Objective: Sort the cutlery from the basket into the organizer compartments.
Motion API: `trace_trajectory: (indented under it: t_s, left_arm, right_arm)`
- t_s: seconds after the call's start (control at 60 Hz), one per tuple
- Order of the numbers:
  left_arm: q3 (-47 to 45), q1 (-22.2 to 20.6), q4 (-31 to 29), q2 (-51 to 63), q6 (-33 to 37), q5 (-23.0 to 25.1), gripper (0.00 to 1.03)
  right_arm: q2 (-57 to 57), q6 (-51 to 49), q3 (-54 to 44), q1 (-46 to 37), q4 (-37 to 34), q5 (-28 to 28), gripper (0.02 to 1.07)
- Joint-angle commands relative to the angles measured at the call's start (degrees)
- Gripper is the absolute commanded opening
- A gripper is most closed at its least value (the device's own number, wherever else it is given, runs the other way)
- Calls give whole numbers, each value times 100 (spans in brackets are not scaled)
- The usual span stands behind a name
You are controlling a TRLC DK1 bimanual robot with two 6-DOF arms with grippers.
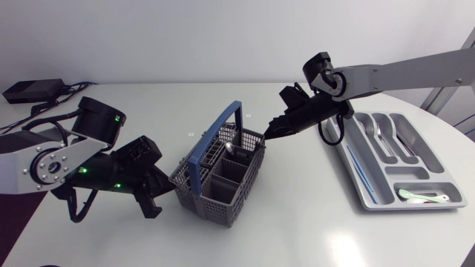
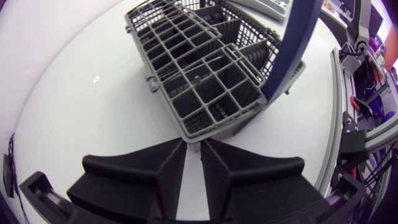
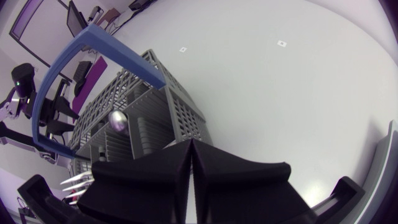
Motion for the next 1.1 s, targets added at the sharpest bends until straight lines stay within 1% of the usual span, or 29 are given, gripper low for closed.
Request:
trace_trajectory:
  t_s: [0.0,0.15,0.317,0.383,0.45,0.467,0.517,0.55,0.583,0.6,0.617,0.717,0.733,0.767,0.817,0.85,0.917,0.967,0.983,1.017,1.083]
  left_arm:
    - [380,83,319,284,-22,10,20]
    - [732,224,355,679,48,28,20]
    - [1030,268,381,1004,84,46,21]
    - [1127,277,381,1110,92,63,21]
    - [1189,286,390,1198,110,63,21]
    - [1197,286,399,1215,110,63,21]
    - [1206,294,407,1224,110,63,21]
    - [1215,321,416,1215,101,63,23]
    - [1215,356,407,1189,101,63,27]
    - [1206,382,407,1163,101,63,29]
    - [1197,400,407,1136,101,63,29]
    - [1109,532,407,890,127,72,30]
    - [1074,567,407,776,154,72,35]
    - [1030,637,407,653,163,81,40]
    - [969,707,381,468,171,160,47]
    - [916,743,363,336,189,177,51]
    - [828,787,249,82,259,213,59]
    - [775,787,196,-68,277,221,63]
    - [723,787,170,-173,294,221,66]
    - [661,778,126,-323,330,248,68]
    - [556,707,21,-630,374,283,68]
  right_arm:
    - [-273,-44,-414,147,-50,-324,8]
    - [-738,-141,-986,147,21,-342,8]
    - [-1143,-211,-1451,218,47,-333,8]
    - [-1318,-176,-1645,279,188,-262,8]
    - [-1459,-150,-1794,306,293,-60,8]
    - [-1512,-114,-1856,306,416,107,8]
    - [-1600,-62,-1944,279,557,274,8]
    - [-1714,-62,-2023,279,636,449,8]
    - [-1846,-44,-2119,270,741,643,8]
    - [-1986,-27,-2216,270,856,863,9]
    - [-2030,-27,-2242,279,891,924,9]
    - [-2654,-27,-2664,288,1269,1627,25]
    - [-2760,-44,-2726,306,1295,1698,27]
    - [-2980,-114,-2840,323,1330,1847,30]
    - [-3331,-281,-3033,332,1357,1970,30]
    - [-3507,-361,-3130,332,1374,2014,31]
    - [-3902,-615,-3350,323,1374,1996,40]
    - [-4184,-888,-3517,288,1365,1961,46]
    - [-4254,-949,-3552,279,1365,1952,48]
    - [-4403,-1090,-3640,244,1339,1917,51]
    - [-4623,-1336,-3745,139,1198,1706,54]
